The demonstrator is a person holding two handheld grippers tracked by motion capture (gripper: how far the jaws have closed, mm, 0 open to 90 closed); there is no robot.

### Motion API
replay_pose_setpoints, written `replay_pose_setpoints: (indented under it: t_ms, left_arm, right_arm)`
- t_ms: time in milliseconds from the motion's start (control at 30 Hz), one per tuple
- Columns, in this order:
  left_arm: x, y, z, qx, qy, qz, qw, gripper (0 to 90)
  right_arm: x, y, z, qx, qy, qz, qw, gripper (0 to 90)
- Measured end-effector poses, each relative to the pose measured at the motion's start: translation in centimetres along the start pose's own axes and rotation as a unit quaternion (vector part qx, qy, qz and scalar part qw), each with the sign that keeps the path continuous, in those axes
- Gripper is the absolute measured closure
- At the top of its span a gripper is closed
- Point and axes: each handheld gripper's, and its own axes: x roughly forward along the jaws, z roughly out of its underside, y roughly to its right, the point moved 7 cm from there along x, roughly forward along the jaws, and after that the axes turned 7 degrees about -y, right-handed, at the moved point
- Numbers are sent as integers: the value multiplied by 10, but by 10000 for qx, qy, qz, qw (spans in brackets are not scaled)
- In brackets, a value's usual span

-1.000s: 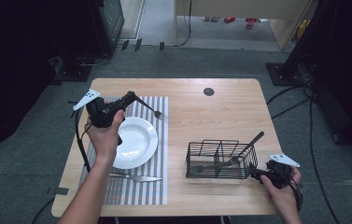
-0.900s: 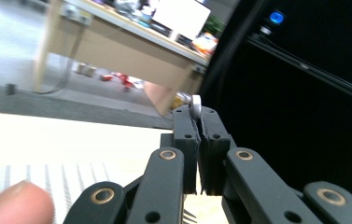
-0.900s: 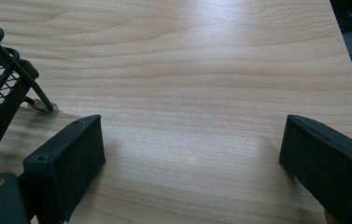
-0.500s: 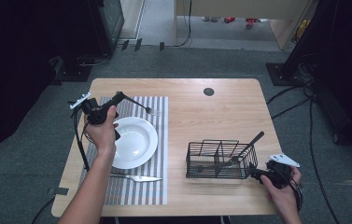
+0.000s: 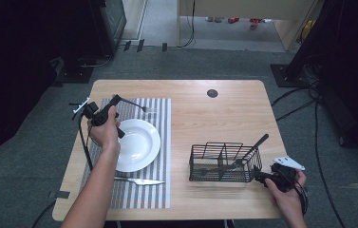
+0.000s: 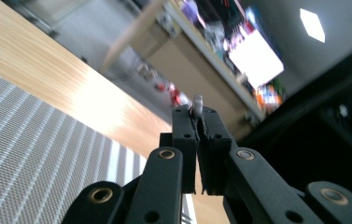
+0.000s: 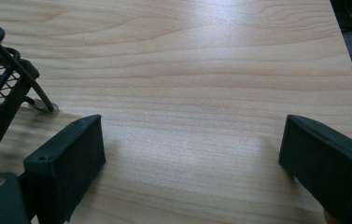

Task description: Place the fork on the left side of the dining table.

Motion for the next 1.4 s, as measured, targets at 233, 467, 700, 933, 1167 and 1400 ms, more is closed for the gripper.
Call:
replay_pose_setpoints:
  t_ms: [233,467,700,933,1167,1400]
  left_arm:
    - [11,-17,11,-532,-283,40,9982,877]
    - [15,-24,13,-472,-296,-207,9982,871]
    - [17,-35,18,-48,-549,-774,9955,775]
    - [18,-46,20,188,-886,-1220,9884,728]
    - [22,-50,25,97,-1265,-1309,9832,684]
    - [22,-56,24,116,-1516,-1549,9762,666]
  right_arm:
    - [0,0,0,-7,1,-3,10000,65]
    - [0,0,0,-12,2,-7,10000,66]
    - [0,0,0,-16,1,-11,10000,66]
    - [0,0,0,-19,1,-17,10000,66]
    - [0,0,0,-21,0,-15,10000,66]
    - [0,0,0,-18,1,-16,10000,66]
